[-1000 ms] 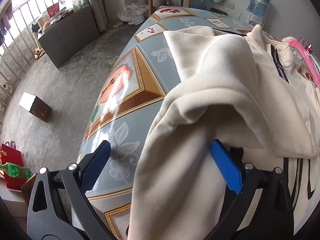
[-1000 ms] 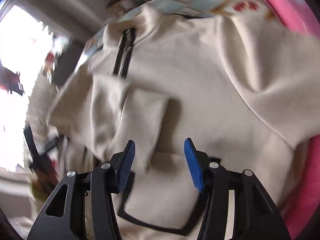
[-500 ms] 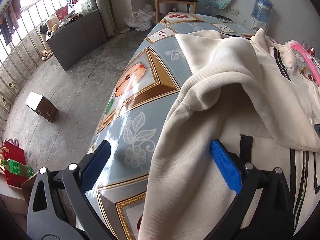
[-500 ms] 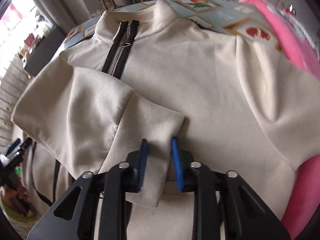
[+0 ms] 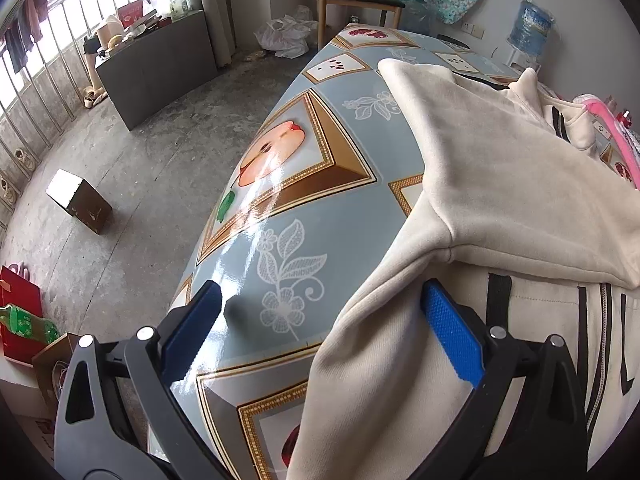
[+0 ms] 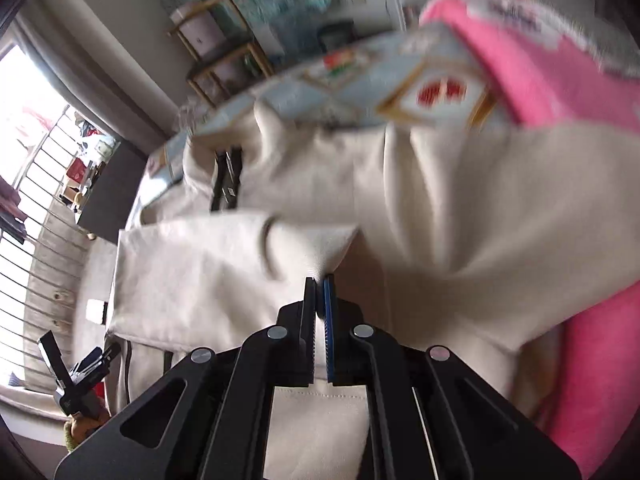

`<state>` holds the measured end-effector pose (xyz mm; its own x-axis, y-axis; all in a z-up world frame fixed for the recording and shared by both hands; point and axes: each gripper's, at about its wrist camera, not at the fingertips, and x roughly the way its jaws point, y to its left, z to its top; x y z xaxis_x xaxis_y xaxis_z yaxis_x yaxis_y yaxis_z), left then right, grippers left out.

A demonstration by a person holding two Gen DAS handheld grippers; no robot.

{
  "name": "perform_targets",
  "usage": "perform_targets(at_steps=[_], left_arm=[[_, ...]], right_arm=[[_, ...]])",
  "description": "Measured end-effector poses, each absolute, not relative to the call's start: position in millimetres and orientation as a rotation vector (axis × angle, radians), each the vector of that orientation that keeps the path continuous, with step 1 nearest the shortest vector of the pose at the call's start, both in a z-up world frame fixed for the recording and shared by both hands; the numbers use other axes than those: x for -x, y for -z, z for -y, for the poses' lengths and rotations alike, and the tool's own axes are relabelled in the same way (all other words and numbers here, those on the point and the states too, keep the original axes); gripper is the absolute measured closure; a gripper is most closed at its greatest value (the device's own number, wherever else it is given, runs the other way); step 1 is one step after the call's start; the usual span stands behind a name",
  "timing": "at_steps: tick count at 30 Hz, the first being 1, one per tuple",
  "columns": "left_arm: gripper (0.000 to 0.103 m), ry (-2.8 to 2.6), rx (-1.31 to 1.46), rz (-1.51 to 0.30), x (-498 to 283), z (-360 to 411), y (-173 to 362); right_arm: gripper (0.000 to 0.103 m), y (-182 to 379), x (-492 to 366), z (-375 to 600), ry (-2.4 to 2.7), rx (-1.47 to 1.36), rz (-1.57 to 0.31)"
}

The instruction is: Fold large clothes

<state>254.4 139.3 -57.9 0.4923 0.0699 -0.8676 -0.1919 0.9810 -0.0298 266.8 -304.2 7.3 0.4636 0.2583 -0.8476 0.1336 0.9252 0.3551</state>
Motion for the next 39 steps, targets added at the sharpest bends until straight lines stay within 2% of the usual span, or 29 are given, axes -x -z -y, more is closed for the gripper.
perform_targets(at_steps=[2,5,7,9,13,16,20,21,22,23,24,28,33,39], left_arm=[[0.006,-0.147,0.144,-1.027,-252,-142,51],[0.006,-0.128,0.154,-0.97,-244,-147,30],[0.006,-0.126,0.151,-0.951,-243,-147,20],[0.006,-0.11,0.15,-0.946,-249,-141,11],[0.006,-0.064,0.139,-0.963,-267,-114,7],[0.006,-0.015,0.129,-0.989,-283,-88,12],[0.006,0.007,0.087,-1.021,-303,-58,25],[0.006,0.013,0.076,-1.019,-307,-51,27],[0.006,0.017,0.067,-1.018,-310,-47,29],[0.006,0.016,0.045,-1.023,-314,-41,33],[0.006,0.014,0.03,-1.027,-316,-38,35],[0.006,-0.021,-0.061,-1.043,-319,-25,51],[0.006,-0.041,-0.076,-1.0,-315,-22,55],[0.006,-0.026,-0.058,-0.996,-316,-26,55]], right_arm=[[0.098,8,-269,303,-0.078,-0.415,-1.11],[0.093,-8,-260,307,-0.051,-0.38,-1.042],[0.084,-21,-252,306,-0.021,-0.328,-0.989],[0.065,-26,-248,300,-0.037,-0.288,-0.959],[0.063,-5,-258,272,-0.143,-0.204,-1.029],[0.063,33,-271,257,-0.155,-0.168,-1.128],[0.063,23,-260,276,-0.155,-0.244,-1.116],[0.057,17,-253,284,-0.169,-0.277,-1.097],[0.053,6,-241,300,-0.171,-0.311,-1.064],[0.043,-3,-228,317,-0.145,-0.335,-1.035],[0.038,-13,-211,342,-0.1,-0.368,-0.999],[0.032,-34,-159,442,0.069,-0.532,-0.916],[0.032,-24,-111,576,0.328,-0.84,-0.836],[0.032,3,-105,662,0.426,-1.066,-0.74]])
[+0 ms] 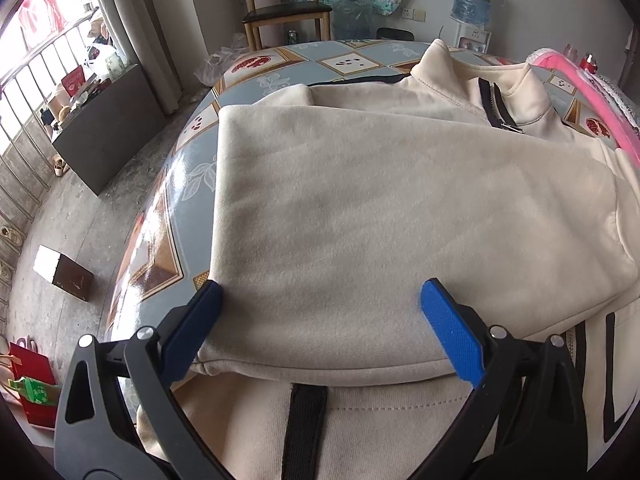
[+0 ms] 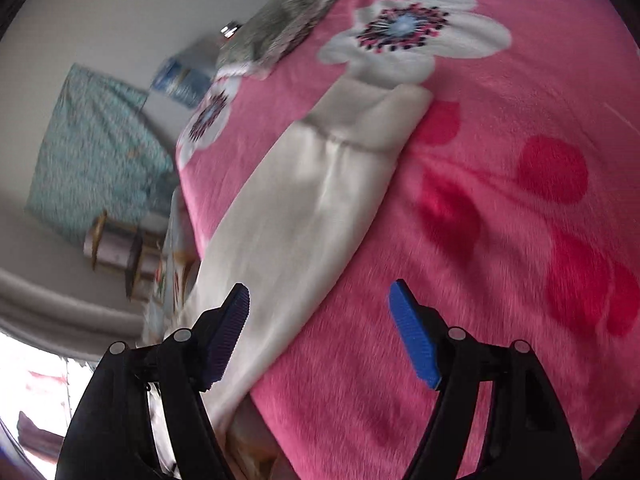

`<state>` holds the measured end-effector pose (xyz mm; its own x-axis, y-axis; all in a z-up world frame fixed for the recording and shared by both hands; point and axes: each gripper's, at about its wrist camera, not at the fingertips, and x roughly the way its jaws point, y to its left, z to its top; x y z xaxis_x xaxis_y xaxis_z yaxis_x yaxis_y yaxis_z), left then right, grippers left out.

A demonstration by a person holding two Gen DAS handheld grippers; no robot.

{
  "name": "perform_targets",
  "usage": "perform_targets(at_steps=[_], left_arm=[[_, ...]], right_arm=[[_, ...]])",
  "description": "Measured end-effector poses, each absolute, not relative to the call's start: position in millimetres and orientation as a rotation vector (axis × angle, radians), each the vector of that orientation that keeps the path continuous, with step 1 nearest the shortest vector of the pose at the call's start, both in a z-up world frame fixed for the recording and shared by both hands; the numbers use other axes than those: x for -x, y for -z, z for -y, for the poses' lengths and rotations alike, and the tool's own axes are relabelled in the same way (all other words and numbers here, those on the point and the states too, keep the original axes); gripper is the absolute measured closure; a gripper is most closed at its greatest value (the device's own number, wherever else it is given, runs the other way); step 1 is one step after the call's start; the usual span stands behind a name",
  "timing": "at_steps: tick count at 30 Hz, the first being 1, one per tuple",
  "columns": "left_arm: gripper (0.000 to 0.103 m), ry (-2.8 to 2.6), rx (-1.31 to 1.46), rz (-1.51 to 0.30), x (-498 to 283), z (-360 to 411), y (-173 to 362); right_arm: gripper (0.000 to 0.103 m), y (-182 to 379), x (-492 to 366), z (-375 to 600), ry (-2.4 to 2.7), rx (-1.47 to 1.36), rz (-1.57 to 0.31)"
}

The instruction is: Fold large clothes

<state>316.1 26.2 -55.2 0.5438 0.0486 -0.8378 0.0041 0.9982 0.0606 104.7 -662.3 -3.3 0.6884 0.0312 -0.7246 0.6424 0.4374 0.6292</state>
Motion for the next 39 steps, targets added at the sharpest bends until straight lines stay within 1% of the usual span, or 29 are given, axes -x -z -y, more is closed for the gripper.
perform_targets(at_steps=[5,6,7,8,9,10,12,15,18,20,25,27,29,32,35,39], left_arm=[[0.006,-0.024,-0.064,-0.985,-314,-26,55],[0.006,-0.023,-0.067,-0.982,-314,-26,55],[0.006,-0.023,-0.069,-0.978,-314,-25,56],[0.006,-0.023,-0.07,-0.974,-313,-25,56],[0.006,-0.024,-0.071,-0.97,-313,-25,56],[0.006,-0.026,-0.073,-0.967,-312,-25,56],[0.006,-0.026,-0.075,-0.967,-312,-25,56],[0.006,-0.021,-0.071,-0.966,-312,-26,56],[0.006,-0.017,-0.072,-0.971,-312,-27,56],[0.006,-0.008,-0.069,-0.977,-312,-27,55],[0.006,0.049,-0.018,-0.948,-303,-34,42],[0.006,0.048,-0.018,-0.938,-300,-36,37],[0.006,0.029,-0.037,-0.949,-298,-41,36],[0.006,0.022,-0.016,-0.96,-293,-54,35],[0.006,0.02,0.018,-0.95,-284,-71,30],[0.006,0.033,0.043,-0.903,-268,-91,18]], right_arm=[[0.032,25,-129,687,0.47,-1.118,-0.701],[0.033,28,-133,689,0.488,-1.122,-0.7],[0.038,32,-136,693,0.513,-1.123,-0.694],[0.05,34,-138,695,0.543,-1.119,-0.693],[0.064,35,-138,697,0.566,-1.119,-0.689],[0.073,34,-138,699,0.566,-1.121,-0.68],[0.095,24,-137,698,0.561,-1.094,-0.662],[0.096,-8,-133,685,0.528,-1.002,-0.61],[0.096,-63,-135,657,0.446,-0.884,-0.55],[0.096,-109,-139,625,0.37,-0.79,-0.512],[0.096,-208,-153,521,0.157,-0.571,-0.431],[0.096,-238,-163,460,0.032,-0.467,-0.403],[0.096,-251,-177,405,-0.099,-0.407,-0.4],[0.096,-246,-205,310,-0.277,-0.305,-0.447],[0.096,-211,-234,218,-0.41,-0.221,-0.547],[0.094,-121,-266,108,-0.569,-0.172,-0.791]])
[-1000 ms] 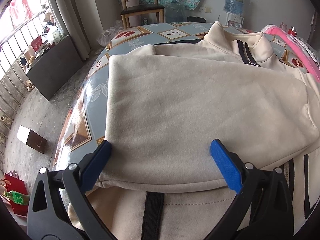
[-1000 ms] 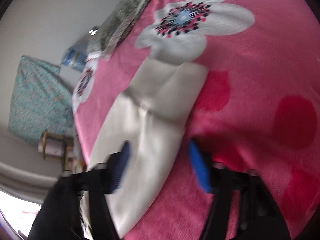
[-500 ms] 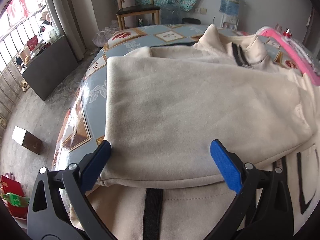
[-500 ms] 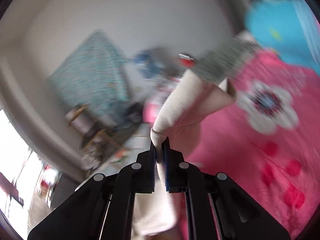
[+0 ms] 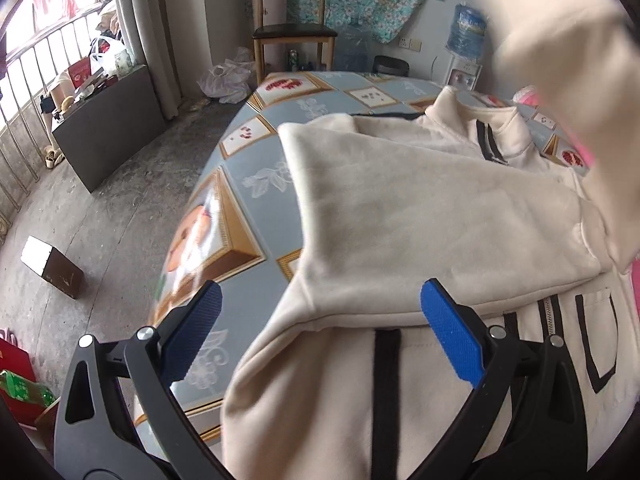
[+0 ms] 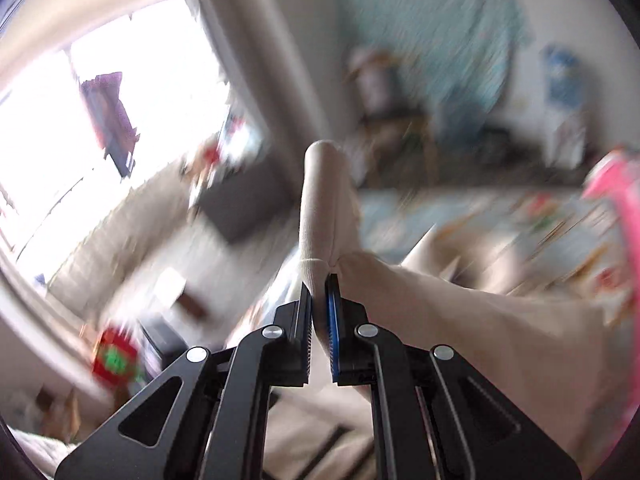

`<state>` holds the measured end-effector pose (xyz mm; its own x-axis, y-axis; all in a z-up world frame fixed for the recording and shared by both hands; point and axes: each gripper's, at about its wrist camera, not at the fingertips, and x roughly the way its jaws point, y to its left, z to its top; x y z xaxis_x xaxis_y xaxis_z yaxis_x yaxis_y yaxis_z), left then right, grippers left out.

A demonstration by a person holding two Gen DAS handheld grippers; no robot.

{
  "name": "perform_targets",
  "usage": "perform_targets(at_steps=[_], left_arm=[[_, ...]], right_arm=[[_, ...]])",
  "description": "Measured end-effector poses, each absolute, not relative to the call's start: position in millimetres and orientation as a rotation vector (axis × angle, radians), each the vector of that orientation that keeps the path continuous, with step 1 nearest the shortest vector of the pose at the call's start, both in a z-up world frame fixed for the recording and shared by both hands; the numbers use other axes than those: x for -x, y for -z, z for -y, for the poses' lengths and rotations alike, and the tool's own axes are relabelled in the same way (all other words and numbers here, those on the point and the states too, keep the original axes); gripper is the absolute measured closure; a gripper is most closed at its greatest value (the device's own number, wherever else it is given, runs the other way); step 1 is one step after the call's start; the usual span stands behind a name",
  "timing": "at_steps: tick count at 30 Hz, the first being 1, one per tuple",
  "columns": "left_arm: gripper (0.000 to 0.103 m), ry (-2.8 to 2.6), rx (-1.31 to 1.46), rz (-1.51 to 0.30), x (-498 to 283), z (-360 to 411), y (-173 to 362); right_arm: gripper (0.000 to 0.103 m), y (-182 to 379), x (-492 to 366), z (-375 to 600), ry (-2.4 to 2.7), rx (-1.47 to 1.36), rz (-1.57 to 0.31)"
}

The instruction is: Fold large clothes

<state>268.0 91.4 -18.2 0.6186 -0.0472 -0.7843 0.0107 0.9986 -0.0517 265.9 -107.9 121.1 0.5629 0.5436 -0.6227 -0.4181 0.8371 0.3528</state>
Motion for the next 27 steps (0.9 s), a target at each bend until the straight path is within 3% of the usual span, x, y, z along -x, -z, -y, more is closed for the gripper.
perform_targets(at_steps=[3,6,7,9,11,17,19,23,25,27], left_arm=[[0.006,0.05,0.059,-0.886,-259,-105,10],[0.006,0.08,0.074,-0.866,-255,-114,3],[0.006,0.094,0.081,-0.857,-255,-115,1],[0.006,0.135,0.105,-0.843,-258,-115,-2],[0.006,0.155,0.125,-0.839,-266,-113,-2],[0.009,0.214,0.172,-0.851,-279,-101,0],[0.023,0.227,0.181,-0.868,-279,-98,3],[0.042,0.21,0.192,-0.937,-282,-94,16],[0.055,0.19,0.189,-0.984,-288,-92,26],[0.062,0.181,0.187,-1.011,-293,-91,34]], right_arm=[[0.091,-31,-279,50,-0.6,-0.118,-1.111],[0.088,-3,-269,55,-0.615,-0.199,-1.184],[0.082,-5,-265,63,-0.614,-0.222,-1.174],[0.048,-17,-252,89,-0.594,-0.265,-1.114],[0.035,-33,-231,126,-0.523,-0.283,-1.017],[0.033,-57,-210,246,-0.301,-0.355,-0.932],[0.033,-50,-225,293,-0.196,-0.413,-0.943],[0.033,-36,-257,371,-0.03,-0.543,-0.951],[0.033,-18,-279,384,0.023,-0.55,-0.98],[0.033,3,-303,389,0.057,-0.55,-1.026]])
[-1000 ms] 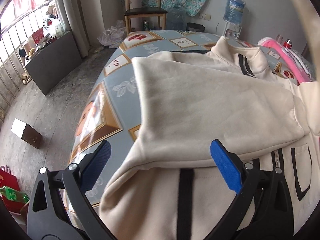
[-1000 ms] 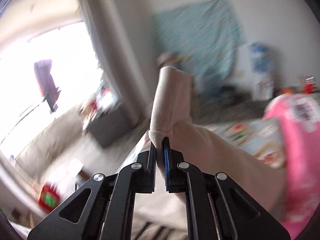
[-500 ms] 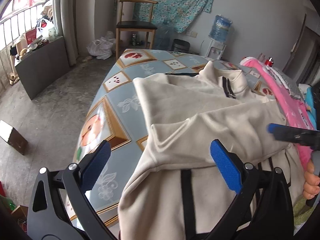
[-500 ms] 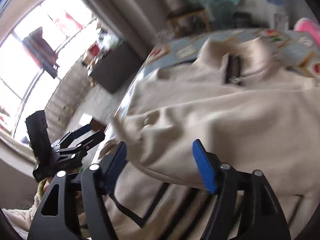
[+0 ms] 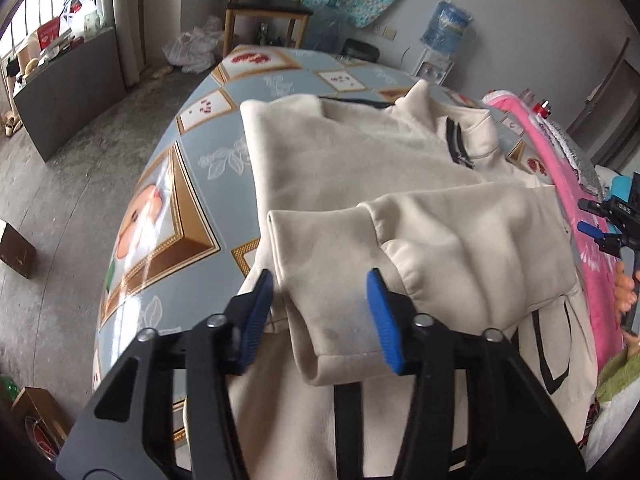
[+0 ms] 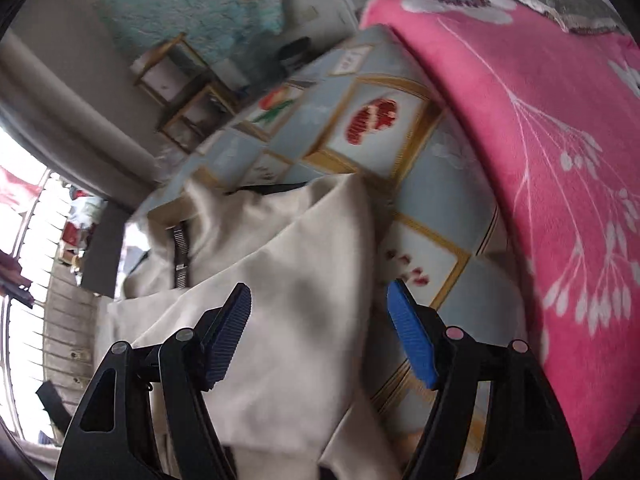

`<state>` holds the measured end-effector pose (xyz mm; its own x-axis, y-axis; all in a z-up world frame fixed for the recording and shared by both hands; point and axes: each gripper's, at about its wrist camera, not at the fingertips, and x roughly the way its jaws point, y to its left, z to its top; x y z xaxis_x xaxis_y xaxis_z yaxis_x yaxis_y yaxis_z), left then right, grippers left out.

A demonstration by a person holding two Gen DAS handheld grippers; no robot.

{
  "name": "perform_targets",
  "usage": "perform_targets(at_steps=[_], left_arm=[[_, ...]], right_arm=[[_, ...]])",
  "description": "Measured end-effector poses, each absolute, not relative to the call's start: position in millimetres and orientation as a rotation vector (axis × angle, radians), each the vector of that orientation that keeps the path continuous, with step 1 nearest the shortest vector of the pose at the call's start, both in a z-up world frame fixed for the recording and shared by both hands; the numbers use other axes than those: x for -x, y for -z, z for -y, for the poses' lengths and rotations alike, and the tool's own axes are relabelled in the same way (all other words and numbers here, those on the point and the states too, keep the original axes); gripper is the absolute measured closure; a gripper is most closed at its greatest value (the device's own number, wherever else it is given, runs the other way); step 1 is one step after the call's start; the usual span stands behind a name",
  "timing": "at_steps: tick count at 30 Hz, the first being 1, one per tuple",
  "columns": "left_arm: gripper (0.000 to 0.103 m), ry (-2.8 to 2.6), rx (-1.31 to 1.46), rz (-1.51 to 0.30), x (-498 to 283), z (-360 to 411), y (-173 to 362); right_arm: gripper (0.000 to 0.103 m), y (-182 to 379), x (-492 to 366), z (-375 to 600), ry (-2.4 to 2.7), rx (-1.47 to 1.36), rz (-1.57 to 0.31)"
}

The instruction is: Fold large clothes

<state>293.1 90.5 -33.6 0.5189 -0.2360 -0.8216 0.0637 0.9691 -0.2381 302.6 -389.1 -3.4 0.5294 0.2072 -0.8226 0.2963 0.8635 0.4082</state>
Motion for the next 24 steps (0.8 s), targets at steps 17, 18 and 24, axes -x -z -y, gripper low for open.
perform_targets(at_steps=[17,18,24], left_arm=[[0.1,0.155,0.056,-0.823,-294,-82,-27],[0.1,0.16,0.05,-0.799,-297,-80,-36],[0.1,0.144,0.055,-0.898,-340,-82,-15]], right_arm=[[0.097,5,-301,401,0.056,-0.588,-0.876],[0.097,3,-299,403,0.062,-0.591,-0.861],[0.099,0,-296,428,0.12,-0.633,-0.826]])
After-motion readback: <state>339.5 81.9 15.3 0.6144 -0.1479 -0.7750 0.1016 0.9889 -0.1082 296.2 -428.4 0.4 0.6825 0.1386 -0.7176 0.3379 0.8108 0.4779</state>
